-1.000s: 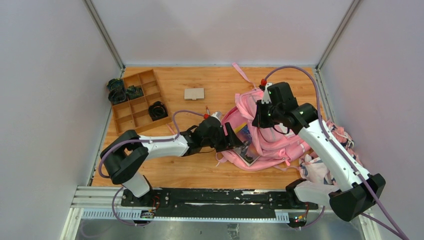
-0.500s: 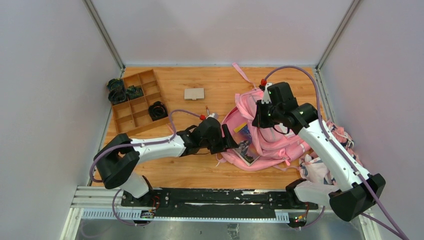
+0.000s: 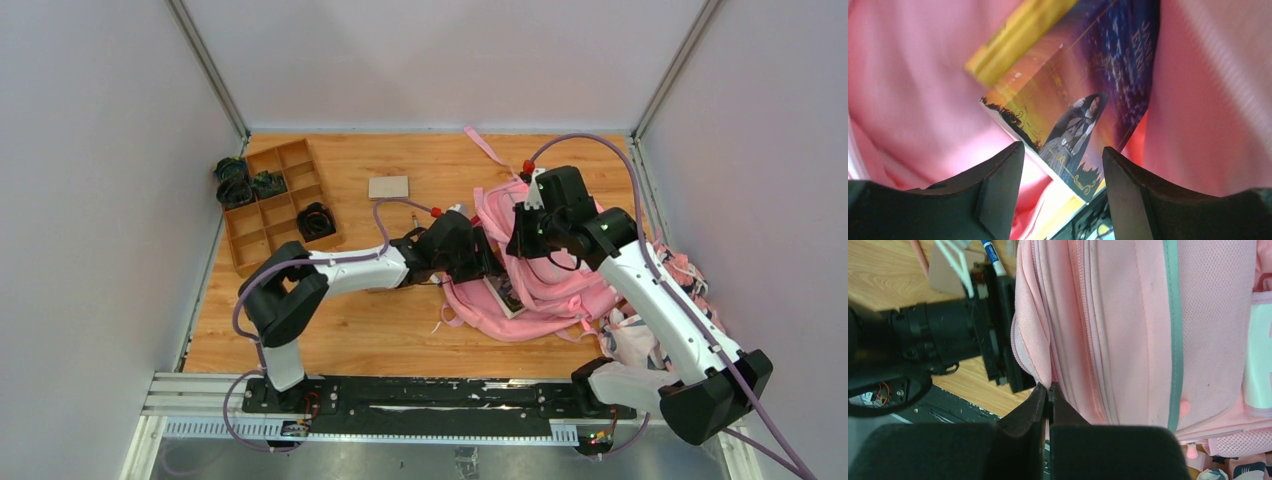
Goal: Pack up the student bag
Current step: Place the book in the student bag, then adjust the student bag at the center of the board.
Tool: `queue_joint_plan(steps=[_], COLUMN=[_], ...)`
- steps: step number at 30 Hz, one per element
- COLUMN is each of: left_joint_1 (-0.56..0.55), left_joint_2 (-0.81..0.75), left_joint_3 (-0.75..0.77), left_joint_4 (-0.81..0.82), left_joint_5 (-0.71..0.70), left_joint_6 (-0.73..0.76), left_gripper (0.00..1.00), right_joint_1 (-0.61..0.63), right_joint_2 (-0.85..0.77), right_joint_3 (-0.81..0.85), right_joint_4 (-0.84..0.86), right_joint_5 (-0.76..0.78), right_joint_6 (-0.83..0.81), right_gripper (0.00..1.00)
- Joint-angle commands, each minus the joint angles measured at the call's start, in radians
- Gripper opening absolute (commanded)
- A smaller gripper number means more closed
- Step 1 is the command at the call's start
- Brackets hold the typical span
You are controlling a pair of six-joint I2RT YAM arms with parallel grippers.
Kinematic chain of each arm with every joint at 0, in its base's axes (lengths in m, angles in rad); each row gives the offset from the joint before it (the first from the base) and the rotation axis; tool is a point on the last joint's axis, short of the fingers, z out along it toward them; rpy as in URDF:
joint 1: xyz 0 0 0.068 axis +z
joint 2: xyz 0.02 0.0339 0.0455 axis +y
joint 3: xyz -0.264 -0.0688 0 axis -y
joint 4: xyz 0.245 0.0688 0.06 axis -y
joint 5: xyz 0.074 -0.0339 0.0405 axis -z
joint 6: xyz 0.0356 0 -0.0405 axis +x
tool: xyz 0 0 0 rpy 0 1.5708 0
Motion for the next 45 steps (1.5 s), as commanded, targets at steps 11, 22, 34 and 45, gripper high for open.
queue_joint_plan(steps=[11, 22, 34, 45], left_joint_1=[0.127, 0.101, -0.098, -0.129], left_joint_2=[-0.097, -0.519, -0.377, -0.074], left_joint_3=[-0.043, -0.329, -0.186, -0.036], left_joint_4=[0.14, 0.075, -0.135, -0.068], left_joint_5=[0.044, -0.088, -0.236, -0.264], left_joint_6=[0.176, 0.216, 0.287, 0.209], left_gripper=[0.75, 0.71, 0.99, 0.71], right_joint_1=[-0.019, -0.023, -0.369, -0.474], right_joint_2=[-0.026, 0.325, 0.184, -0.124], right_joint_3=[-0.041, -0.006, 0.172, -0.137], right_joint_4=[-0.037, 0.213, 0.019, -0.027], right_joint_5=[0.03, -0.052, -0.303, -0.173], right_joint_6=[-0.011, 0.039, 0.012, 0.039], right_gripper=[0.0, 0.59, 0.82, 0.8])
